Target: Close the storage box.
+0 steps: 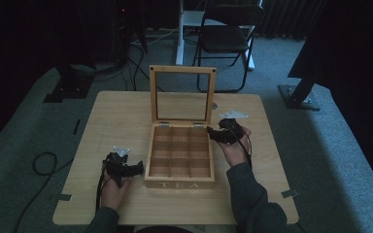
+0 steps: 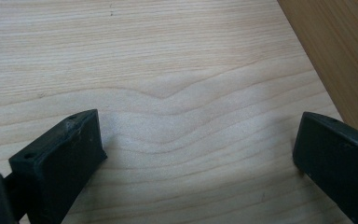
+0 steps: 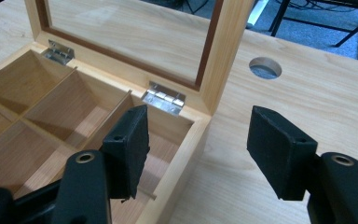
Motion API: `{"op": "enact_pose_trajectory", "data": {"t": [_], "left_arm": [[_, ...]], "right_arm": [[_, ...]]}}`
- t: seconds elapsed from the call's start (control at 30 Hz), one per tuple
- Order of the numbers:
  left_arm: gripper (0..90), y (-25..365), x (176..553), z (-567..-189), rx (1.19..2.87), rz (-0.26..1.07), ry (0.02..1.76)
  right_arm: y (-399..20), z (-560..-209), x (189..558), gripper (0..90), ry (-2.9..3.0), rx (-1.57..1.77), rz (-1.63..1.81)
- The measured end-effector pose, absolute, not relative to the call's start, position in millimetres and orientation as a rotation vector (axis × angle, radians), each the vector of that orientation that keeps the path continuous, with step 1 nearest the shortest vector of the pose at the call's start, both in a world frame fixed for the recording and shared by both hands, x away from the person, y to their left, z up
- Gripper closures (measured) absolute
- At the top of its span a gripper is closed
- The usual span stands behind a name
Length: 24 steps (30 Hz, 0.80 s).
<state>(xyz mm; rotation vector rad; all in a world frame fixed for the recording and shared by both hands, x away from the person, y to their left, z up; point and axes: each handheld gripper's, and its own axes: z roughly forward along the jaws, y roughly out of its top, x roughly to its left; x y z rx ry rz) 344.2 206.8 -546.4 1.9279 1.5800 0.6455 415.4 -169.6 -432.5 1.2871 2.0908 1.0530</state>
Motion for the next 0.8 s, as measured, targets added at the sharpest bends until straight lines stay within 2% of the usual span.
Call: {"op": "enact_pose_trajectory", "data": {"t": [0.2, 0.8], "left_arm": [[1.6, 206.7, 344.2, -546.5, 1.926, 0.644, 1.581], [1.6, 206.7, 344.2, -546.5, 1.926, 0.645, 1.582]], "right_arm": [[-171.7, -423.4, 422.8, 35.3, 2.086, 1.258, 1.085], [-170.3, -413.2, 447.6, 37.2, 2.115, 1.257, 1.121]]}}
